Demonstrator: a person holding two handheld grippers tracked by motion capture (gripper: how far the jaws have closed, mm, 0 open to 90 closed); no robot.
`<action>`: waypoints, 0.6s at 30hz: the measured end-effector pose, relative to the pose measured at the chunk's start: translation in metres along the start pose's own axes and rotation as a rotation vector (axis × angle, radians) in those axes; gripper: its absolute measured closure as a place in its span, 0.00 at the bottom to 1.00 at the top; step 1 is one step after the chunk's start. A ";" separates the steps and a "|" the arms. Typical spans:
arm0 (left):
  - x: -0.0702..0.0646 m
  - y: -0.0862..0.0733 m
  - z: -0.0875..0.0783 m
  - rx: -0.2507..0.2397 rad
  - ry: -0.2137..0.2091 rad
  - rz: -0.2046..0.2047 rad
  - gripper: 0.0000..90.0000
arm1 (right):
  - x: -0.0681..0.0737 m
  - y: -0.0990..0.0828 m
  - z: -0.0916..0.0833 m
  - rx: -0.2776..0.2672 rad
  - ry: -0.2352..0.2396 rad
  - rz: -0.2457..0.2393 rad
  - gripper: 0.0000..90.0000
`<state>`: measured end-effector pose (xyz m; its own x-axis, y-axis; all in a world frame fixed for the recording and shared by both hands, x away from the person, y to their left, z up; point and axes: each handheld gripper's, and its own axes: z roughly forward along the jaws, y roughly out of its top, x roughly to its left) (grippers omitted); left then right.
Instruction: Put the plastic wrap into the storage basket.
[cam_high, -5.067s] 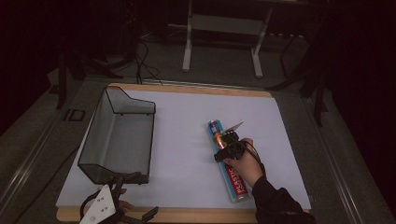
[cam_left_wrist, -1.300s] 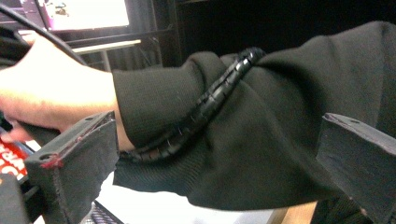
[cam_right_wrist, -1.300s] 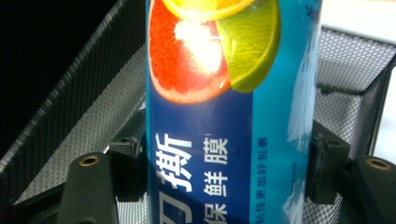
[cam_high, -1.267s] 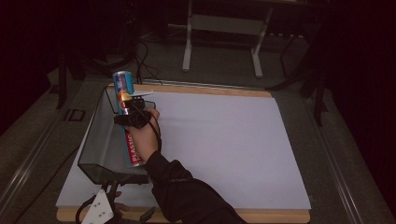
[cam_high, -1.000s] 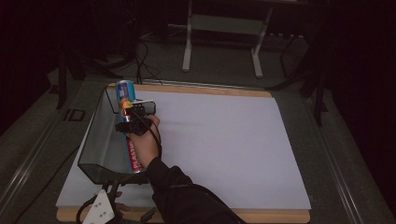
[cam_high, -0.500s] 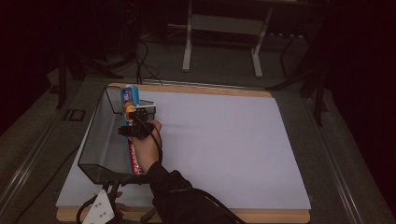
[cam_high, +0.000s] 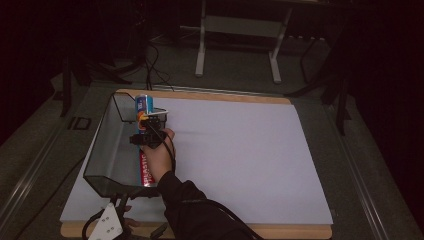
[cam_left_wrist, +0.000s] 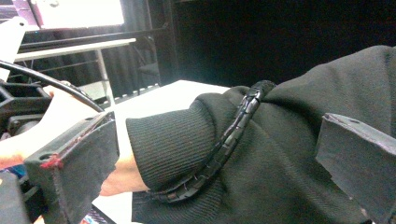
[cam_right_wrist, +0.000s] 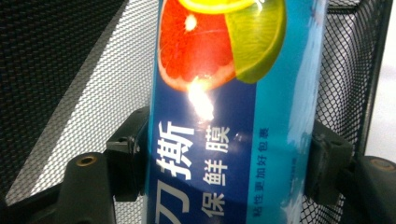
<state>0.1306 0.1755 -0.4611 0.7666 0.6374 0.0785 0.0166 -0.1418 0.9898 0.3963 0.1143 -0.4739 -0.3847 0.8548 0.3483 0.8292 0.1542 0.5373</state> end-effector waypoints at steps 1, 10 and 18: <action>0.000 0.000 0.000 0.000 -0.001 -0.001 0.01 | 0.000 0.000 0.000 -0.002 0.003 -0.005 0.33; 0.000 0.000 0.001 0.003 -0.004 0.001 0.01 | 0.001 0.002 0.001 0.006 -0.010 -0.062 0.31; 0.000 0.000 0.001 0.006 -0.009 0.001 0.01 | 0.001 0.007 -0.007 -0.021 0.018 -0.126 0.19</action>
<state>0.1315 0.1745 -0.4616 0.7725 0.6301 0.0788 0.0190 -0.1469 0.9890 0.3990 0.1127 -0.4642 -0.4924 0.8204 0.2908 0.7655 0.2492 0.5932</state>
